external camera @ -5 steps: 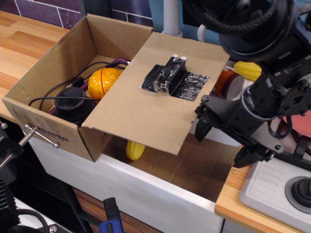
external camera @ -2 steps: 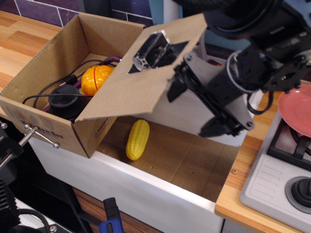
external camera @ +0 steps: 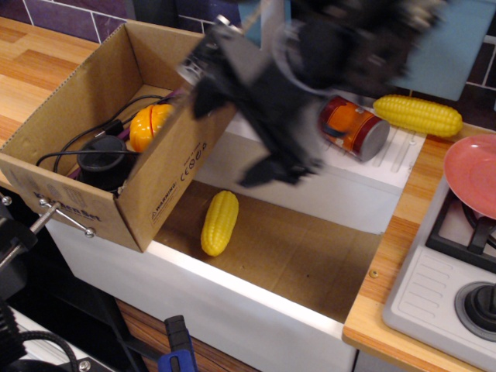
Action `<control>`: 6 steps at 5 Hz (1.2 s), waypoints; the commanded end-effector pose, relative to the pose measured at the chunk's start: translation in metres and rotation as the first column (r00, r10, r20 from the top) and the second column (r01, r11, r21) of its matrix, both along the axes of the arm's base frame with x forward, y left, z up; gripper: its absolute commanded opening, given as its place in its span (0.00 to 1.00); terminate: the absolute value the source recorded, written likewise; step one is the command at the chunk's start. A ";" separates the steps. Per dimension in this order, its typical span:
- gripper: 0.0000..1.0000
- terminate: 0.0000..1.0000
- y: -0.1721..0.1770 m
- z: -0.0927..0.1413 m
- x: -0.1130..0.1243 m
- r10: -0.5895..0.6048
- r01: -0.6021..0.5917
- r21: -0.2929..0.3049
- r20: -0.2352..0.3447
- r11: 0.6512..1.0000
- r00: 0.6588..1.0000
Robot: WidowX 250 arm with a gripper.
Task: Close brown1fbox flap
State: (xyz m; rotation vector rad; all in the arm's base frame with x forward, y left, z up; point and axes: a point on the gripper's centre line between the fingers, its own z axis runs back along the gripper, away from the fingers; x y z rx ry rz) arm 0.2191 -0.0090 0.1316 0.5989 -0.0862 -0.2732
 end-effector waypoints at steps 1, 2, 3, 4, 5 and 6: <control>1.00 0.00 0.055 0.037 -0.023 -0.104 0.101 -0.048 -0.065 0.994 0.992; 1.00 0.00 0.099 0.030 -0.039 -0.180 0.172 -0.099 -0.082 0.980 0.980; 1.00 0.00 0.128 0.025 -0.042 -0.243 0.216 -0.185 -0.137 0.959 0.960; 1.00 0.00 0.142 0.015 -0.052 -0.309 0.257 -0.251 -0.193 0.933 0.931; 1.00 0.00 0.157 -0.005 -0.056 -0.389 0.307 -0.335 -0.214 0.891 0.896; 1.00 0.00 0.151 -0.019 -0.062 -0.378 0.286 -0.406 -0.166 0.868 0.911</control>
